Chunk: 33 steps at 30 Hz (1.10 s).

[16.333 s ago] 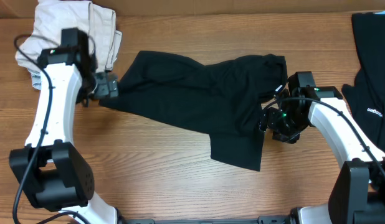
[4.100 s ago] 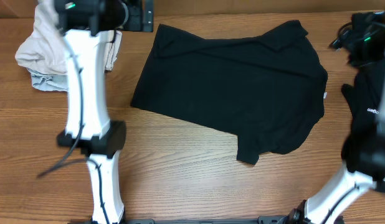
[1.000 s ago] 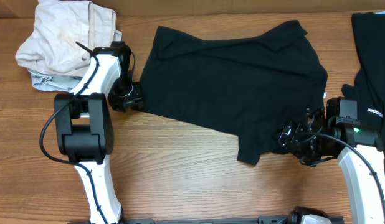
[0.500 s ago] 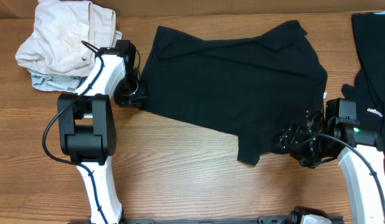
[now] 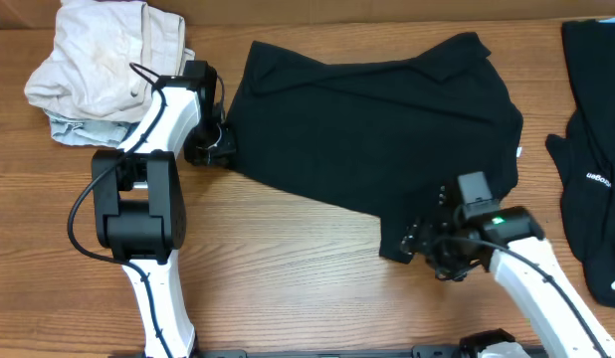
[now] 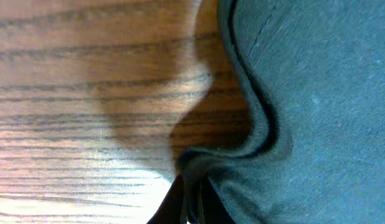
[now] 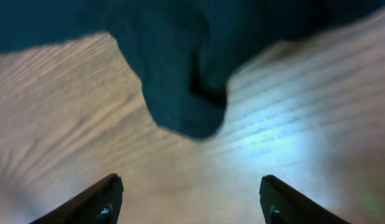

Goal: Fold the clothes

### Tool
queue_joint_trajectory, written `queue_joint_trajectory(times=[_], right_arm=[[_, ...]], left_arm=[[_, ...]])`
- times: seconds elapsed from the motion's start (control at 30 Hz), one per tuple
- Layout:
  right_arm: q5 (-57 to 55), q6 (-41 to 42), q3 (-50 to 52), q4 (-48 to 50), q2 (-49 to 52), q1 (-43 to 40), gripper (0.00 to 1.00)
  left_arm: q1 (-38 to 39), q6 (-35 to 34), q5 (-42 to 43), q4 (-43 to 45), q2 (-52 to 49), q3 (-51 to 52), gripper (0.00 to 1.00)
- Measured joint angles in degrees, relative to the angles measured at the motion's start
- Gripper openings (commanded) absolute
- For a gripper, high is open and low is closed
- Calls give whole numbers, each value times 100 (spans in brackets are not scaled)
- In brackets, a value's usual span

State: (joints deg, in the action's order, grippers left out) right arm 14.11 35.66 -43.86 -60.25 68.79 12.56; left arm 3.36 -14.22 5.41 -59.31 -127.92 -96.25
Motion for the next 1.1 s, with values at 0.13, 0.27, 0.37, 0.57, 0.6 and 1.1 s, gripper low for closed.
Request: queue_joint_trajectory(times=[0.13, 0.27, 0.37, 0.57, 0.6, 1.1], right_arm=[[-389, 632, 417, 925, 7, 455, 69], [-765, 1043, 807, 1528, 177, 710, 69], [-911, 1191, 1014, 1895, 520, 741, 69], [-1054, 1298, 975, 2249, 1034, 741, 8], [-1069, 1307, 977, 2258, 1069, 743, 4], [-857, -131, -1757, -1834, 498, 282, 13]], left_arm=[[0, 0, 20, 79, 2, 0, 4], [0, 0, 20, 90, 2, 0, 4], [0, 0, 17, 92, 2, 0, 4], [0, 2, 15, 105, 2, 0, 4], [0, 2, 13, 107, 2, 0, 4], [-387, 291, -92, -715, -142, -380, 4]])
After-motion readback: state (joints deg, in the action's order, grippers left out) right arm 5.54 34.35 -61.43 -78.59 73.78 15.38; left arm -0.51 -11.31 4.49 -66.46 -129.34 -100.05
